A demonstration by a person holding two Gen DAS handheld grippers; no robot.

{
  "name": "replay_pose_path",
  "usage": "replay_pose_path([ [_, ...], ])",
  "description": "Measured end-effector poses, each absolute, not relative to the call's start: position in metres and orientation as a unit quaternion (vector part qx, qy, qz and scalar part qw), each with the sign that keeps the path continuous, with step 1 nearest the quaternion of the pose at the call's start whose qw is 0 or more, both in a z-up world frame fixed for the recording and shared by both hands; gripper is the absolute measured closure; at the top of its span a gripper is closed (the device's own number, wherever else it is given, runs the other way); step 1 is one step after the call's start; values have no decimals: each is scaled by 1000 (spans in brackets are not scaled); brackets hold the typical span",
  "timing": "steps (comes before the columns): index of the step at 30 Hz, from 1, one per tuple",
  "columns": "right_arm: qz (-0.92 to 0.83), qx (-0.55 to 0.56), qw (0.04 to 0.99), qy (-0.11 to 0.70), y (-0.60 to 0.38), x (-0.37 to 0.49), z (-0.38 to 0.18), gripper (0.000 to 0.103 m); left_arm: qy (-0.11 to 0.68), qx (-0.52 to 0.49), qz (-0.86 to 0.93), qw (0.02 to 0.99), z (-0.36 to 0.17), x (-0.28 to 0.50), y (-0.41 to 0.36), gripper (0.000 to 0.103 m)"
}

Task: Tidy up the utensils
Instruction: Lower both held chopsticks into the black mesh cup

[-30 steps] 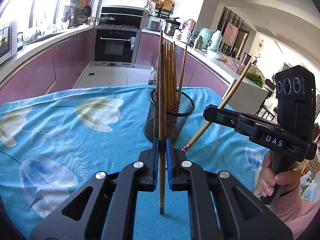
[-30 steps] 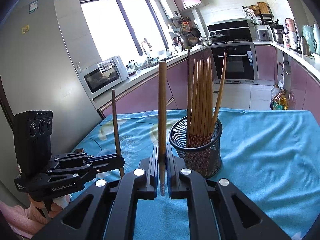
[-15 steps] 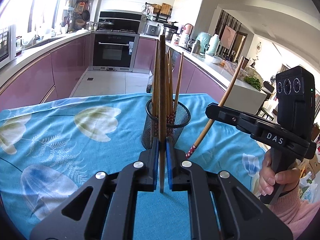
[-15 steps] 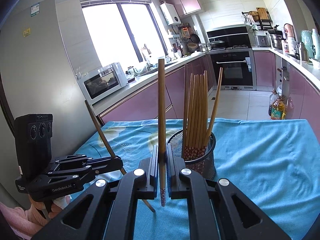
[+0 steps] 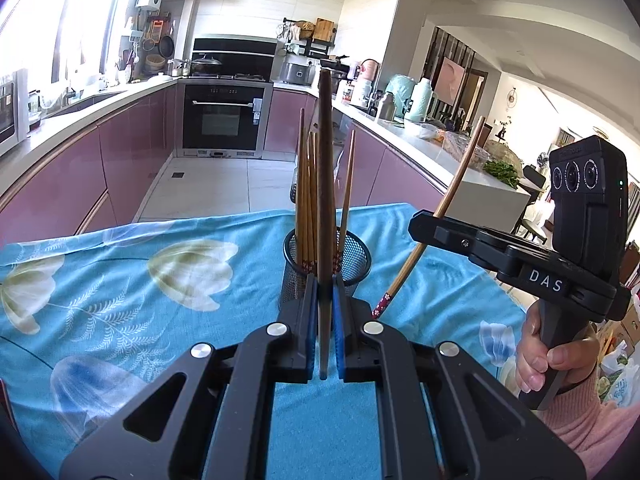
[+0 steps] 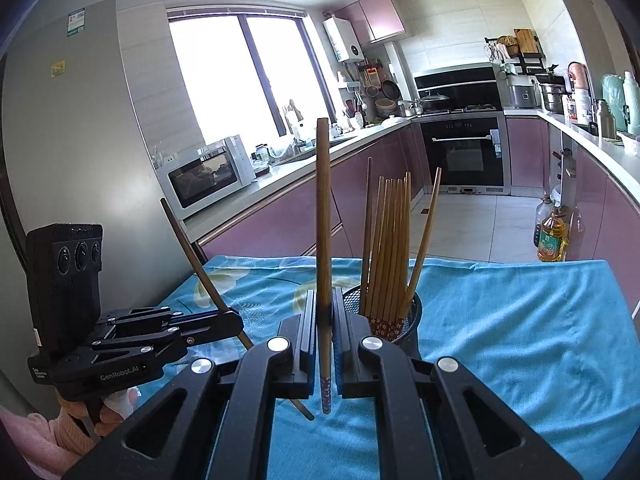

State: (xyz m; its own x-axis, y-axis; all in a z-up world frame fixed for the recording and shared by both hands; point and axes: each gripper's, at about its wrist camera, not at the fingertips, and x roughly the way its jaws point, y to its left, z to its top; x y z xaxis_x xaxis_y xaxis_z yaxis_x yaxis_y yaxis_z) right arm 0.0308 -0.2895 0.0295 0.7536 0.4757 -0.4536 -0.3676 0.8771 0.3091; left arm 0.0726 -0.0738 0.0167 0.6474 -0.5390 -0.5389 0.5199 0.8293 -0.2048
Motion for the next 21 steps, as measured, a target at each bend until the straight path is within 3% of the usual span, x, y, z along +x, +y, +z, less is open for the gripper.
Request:
replay_pose_path([
  [21,227,94,938,244,-292,35,48,97,271,-4,-298,915,44,74,-82,95],
])
